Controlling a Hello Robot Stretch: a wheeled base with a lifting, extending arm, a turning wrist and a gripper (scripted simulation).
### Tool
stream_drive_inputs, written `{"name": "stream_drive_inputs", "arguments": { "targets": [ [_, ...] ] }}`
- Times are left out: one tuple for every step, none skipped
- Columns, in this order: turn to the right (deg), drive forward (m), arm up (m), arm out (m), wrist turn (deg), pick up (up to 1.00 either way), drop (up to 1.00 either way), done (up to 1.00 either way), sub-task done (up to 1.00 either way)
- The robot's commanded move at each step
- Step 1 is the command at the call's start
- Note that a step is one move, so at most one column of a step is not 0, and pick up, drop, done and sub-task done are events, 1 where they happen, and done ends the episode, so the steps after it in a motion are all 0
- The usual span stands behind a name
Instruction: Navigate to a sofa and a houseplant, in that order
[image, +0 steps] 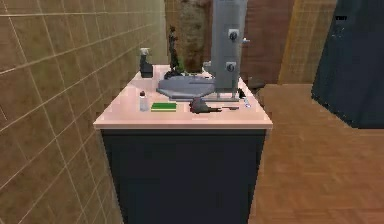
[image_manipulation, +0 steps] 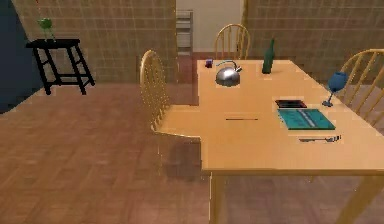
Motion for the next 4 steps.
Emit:
{"name": "stream_drive_inputs", "arguments": {
  "targets": [
    [45.0,0.00,0.00,0.00,0.0,0.00,0.00,0.00,0.00],
    [9.0,0.00,0.00,0.00,0.0,0.00,0.00,0.00,0.00],
    [0.0,1.00,0.00,0.00,0.0,0.00,0.00,0.00,0.00],
    [12.0,0.00,0.00,0.00,0.0,0.00,0.00,0.00,0.00]
  ]
}}
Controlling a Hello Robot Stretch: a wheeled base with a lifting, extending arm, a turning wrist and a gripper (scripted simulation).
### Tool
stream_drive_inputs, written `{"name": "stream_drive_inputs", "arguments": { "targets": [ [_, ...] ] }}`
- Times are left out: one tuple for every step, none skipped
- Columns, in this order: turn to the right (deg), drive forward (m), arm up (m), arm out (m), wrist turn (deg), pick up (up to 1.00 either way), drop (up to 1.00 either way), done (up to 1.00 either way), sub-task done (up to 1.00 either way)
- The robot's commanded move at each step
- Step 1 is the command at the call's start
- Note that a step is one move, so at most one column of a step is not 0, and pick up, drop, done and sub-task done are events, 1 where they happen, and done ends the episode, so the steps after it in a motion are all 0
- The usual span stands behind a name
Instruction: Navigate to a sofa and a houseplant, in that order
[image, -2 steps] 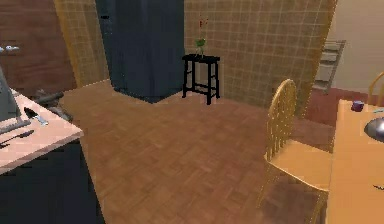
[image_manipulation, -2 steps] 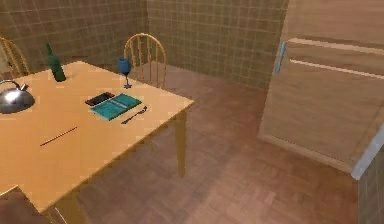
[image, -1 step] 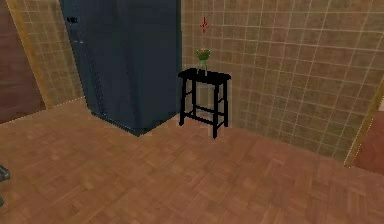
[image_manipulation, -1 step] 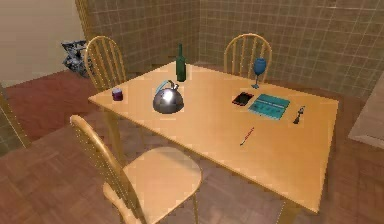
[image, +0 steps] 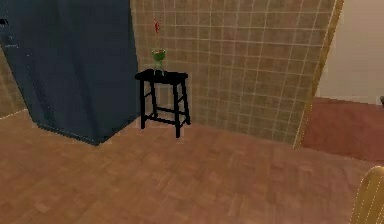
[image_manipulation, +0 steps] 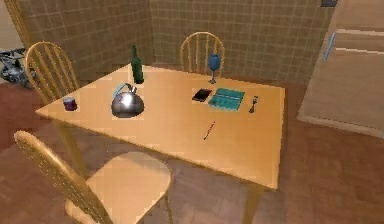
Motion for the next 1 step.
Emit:
{"name": "stream_drive_inputs", "arguments": {
  "targets": [
    [0.0,0.25,0.00,0.00,0.0,0.00,0.00,0.00,0.00]
  ]
}}
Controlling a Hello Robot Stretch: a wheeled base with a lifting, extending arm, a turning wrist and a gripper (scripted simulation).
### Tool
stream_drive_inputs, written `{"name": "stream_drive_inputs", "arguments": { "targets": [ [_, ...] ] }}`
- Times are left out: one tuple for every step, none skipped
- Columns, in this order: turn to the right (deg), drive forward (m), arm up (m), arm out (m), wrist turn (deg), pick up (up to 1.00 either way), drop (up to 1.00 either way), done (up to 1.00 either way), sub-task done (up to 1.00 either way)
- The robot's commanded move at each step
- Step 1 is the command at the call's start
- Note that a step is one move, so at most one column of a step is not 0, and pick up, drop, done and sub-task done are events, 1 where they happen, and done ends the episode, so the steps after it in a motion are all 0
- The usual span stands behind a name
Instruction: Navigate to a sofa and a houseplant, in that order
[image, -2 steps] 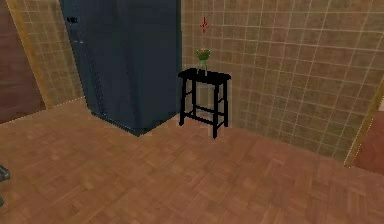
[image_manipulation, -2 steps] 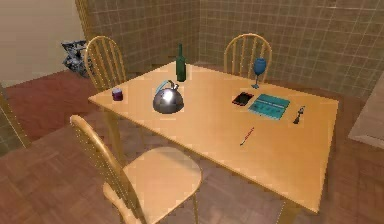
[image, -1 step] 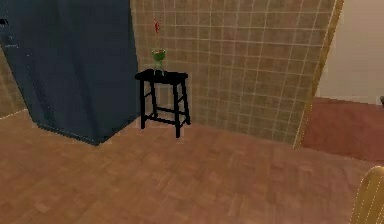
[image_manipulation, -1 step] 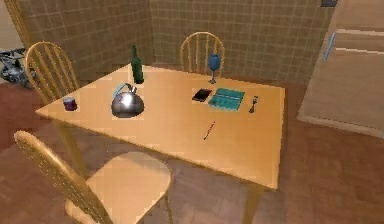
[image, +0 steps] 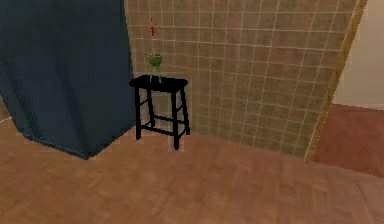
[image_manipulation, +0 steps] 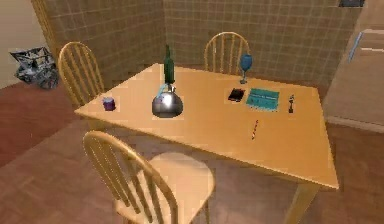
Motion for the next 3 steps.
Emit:
{"name": "stream_drive_inputs", "arguments": {
  "targets": [
    [6.0,0.00,0.00,0.00,0.0,0.00,0.00,0.00,0.00],
    [0.0,0.50,0.00,0.00,0.0,0.00,0.00,0.00,0.00],
    [45.0,0.00,0.00,0.00,0.0,0.00,0.00,0.00,0.00]
  ]
}}
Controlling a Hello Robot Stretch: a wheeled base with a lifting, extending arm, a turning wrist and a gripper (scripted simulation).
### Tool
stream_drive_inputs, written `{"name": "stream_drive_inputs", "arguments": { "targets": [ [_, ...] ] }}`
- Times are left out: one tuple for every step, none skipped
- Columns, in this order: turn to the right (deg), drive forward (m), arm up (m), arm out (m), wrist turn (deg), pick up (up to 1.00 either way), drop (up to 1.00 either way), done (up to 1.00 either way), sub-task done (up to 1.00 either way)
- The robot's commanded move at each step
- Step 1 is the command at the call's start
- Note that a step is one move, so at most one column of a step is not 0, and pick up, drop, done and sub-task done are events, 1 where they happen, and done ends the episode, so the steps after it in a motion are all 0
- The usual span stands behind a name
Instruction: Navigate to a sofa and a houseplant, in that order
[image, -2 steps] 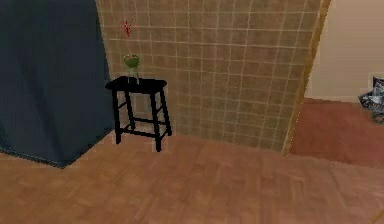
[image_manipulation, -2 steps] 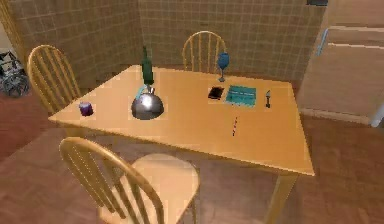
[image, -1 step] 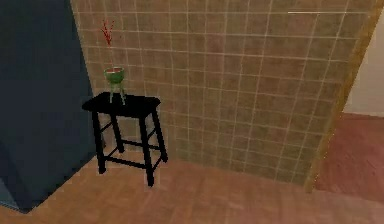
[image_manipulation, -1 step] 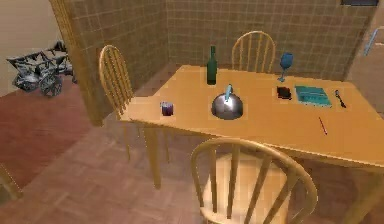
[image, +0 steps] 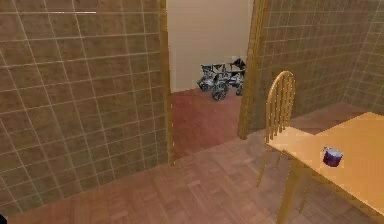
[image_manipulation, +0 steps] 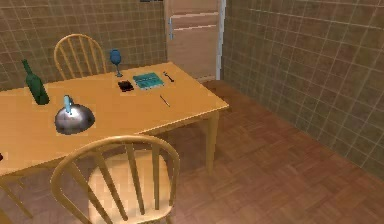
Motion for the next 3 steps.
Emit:
{"name": "stream_drive_inputs", "arguments": {
  "targets": [
    [3.0,0.00,0.00,0.00,0.0,0.00,0.00,0.00,0.00],
    [0.0,0.55,0.00,0.00,0.0,0.00,0.00,0.00,0.00],
    [-9.0,0.00,0.00,0.00,0.0,0.00,0.00,0.00,0.00]
  ]
}}
